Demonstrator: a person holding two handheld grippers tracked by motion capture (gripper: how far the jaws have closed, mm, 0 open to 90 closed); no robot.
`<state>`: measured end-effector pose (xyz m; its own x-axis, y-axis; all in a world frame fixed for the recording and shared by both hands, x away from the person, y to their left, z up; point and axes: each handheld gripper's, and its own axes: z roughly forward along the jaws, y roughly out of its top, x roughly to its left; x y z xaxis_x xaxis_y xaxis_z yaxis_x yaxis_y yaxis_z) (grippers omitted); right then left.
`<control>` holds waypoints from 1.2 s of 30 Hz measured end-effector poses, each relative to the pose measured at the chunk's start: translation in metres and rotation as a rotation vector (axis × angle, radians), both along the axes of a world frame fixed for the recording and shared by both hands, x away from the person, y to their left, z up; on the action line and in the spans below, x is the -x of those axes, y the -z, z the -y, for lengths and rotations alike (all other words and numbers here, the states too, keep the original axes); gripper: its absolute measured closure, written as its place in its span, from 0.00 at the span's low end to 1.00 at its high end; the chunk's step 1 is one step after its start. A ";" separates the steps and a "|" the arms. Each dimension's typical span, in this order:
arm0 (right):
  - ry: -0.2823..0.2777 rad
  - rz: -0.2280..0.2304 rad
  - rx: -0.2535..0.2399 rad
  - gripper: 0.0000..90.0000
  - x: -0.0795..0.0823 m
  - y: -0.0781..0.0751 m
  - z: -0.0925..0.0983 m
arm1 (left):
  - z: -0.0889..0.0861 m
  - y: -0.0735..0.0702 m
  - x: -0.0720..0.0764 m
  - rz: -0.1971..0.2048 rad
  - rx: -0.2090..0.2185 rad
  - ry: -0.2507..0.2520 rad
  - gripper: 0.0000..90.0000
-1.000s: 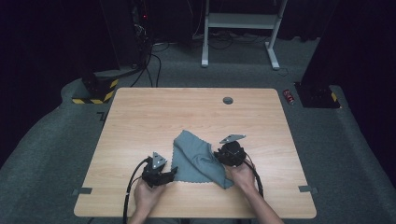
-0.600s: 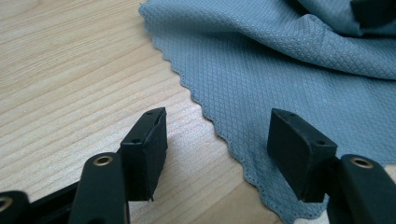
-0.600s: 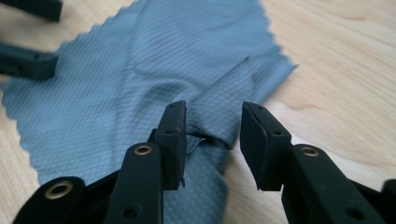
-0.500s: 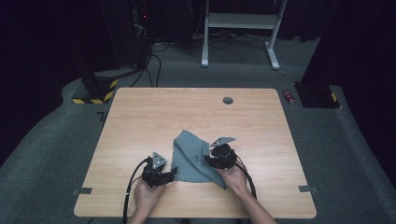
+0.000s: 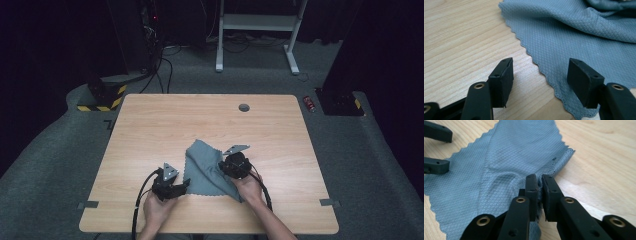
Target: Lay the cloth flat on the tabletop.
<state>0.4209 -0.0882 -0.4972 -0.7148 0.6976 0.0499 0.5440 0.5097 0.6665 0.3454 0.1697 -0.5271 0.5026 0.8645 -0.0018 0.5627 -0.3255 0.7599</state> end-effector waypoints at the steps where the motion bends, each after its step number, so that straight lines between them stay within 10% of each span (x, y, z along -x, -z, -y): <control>1: 0.003 0.007 -0.001 0.91 0.000 -0.003 0.002 | 0.000 0.000 0.000 0.000 0.000 0.000 0.42; 17: 0.112 0.059 0.109 0.94 -0.028 -0.024 0.032 | 0.000 0.000 0.000 0.000 -0.001 0.000 0.42; 24: 0.186 0.044 0.185 0.92 -0.051 -0.010 0.044 | 0.000 0.000 0.000 0.000 -0.001 0.001 0.42; 36: 0.221 0.026 0.065 0.75 -0.025 -0.014 0.063 | 0.000 0.000 0.000 0.001 -0.001 0.000 0.42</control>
<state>0.4454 -0.1516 -0.4834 -0.5449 0.8384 -0.0170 0.6303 0.4228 0.6512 0.3454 0.1697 -0.5272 0.5024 0.8646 -0.0011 0.5623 -0.3258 0.7600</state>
